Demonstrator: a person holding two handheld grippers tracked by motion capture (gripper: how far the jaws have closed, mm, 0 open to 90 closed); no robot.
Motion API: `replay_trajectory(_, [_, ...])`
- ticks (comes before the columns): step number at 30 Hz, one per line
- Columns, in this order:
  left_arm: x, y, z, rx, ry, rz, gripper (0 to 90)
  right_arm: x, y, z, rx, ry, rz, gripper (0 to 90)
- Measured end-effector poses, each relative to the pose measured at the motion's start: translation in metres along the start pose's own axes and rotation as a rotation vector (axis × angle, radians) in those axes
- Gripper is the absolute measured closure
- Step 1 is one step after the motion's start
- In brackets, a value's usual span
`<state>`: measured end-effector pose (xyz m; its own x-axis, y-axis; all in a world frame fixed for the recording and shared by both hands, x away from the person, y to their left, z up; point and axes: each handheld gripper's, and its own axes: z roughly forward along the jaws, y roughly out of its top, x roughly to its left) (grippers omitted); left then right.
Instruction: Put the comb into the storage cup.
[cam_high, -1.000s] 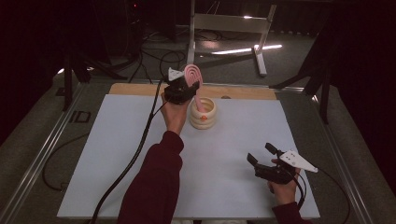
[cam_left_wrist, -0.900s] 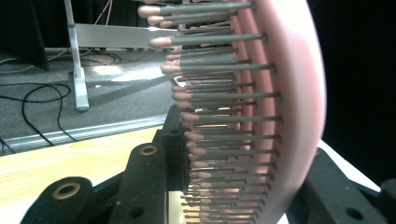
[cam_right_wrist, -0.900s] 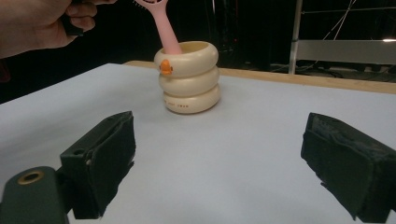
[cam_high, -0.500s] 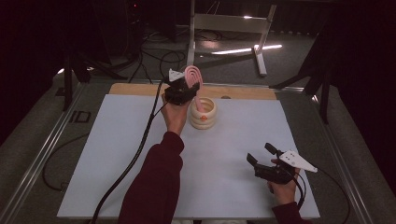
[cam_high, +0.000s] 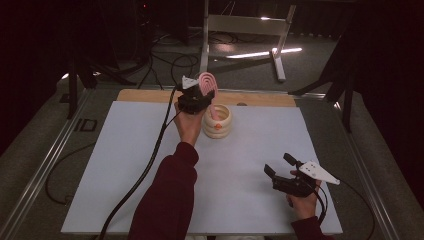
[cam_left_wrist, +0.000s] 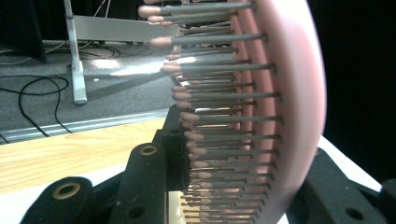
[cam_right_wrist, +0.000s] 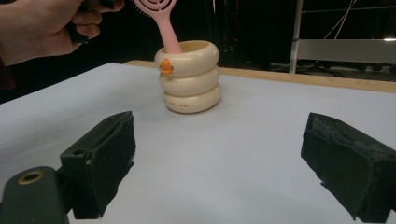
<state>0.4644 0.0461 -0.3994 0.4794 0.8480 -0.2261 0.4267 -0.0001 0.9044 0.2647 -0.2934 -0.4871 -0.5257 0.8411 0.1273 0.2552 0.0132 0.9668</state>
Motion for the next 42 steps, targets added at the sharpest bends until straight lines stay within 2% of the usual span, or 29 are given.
replay_trajectory(42, [-0.004,-0.012,0.01,0.034,-0.004,0.002,64.0,0.0,0.001,-0.001,-0.005,-0.002,0.001,9.8])
